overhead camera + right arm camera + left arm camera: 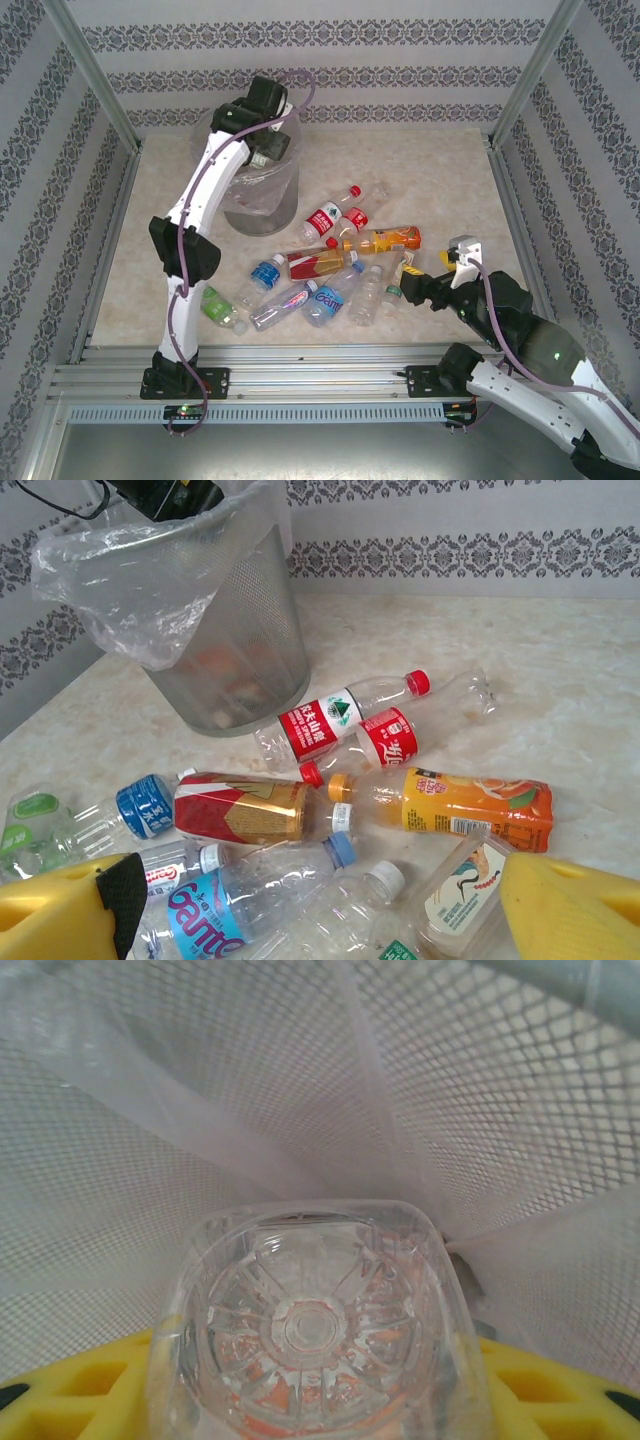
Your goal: Put the plastic bottles in the bin
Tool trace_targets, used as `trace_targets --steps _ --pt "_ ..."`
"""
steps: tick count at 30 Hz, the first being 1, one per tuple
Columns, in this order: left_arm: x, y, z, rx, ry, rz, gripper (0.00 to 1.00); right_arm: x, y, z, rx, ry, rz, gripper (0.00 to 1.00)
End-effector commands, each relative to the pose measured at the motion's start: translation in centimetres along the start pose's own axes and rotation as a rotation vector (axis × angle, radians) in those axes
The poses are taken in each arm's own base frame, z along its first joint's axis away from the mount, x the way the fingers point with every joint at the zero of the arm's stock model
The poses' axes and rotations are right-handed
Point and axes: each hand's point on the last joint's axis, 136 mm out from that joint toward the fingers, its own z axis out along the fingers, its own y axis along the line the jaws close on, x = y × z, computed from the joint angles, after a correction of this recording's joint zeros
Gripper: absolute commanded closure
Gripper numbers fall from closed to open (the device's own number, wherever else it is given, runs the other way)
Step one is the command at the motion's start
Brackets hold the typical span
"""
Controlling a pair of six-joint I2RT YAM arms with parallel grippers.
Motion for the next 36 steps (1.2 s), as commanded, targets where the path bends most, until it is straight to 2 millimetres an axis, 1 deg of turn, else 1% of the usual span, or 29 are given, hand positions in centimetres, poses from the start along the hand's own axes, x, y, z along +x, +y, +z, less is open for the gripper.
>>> trace_targets --steps 1,7,12,15,18,21,26,29,34,36 --pt "1.9 -0.7 1.0 0.049 0.078 -0.003 0.43 0.3 -0.3 0.1 0.017 0.001 0.01 0.08" --pt "3.2 -1.8 2.1 0.102 0.132 -0.012 0.37 0.3 -0.3 0.2 0.02 0.004 0.01 0.08" --pt "3.9 -2.3 2.2 0.131 0.156 -0.03 0.31 0.4 -0.4 0.2 0.025 0.007 0.01 0.08" --pt "4.1 -2.4 2.1 0.149 0.165 -0.048 0.23 0.5 -0.5 0.2 0.028 0.009 0.012 0.08" --pt "4.2 -2.4 1.9 0.158 0.169 -0.06 0.18 0.5 -0.5 0.2 0.028 0.007 0.014 0.08" --pt "3.7 -2.2 1.2 0.162 0.148 -0.079 0.13 0.5 -0.5 0.2 0.031 0.009 0.015 0.08" --pt "2.3 -1.3 -0.8 0.15 0.088 -0.119 0.1 0.7 -0.7 0.3 0.042 0.014 0.015 0.08" --pt "1.2 -0.6 -2.5 0.143 0.035 -0.149 0.08 0.7 -0.8 0.4 0.046 0.017 0.018 0.08" --pt "-0.6 0.6 -5.4 0.132 -0.062 -0.211 0.0 0.8 -0.8 0.5 0.051 0.014 0.022 0.08" --pt "-1.1 1.1 -6.4 0.127 -0.094 -0.236 0.0 0.7 -0.8 0.5 0.051 0.013 0.026 0.08"
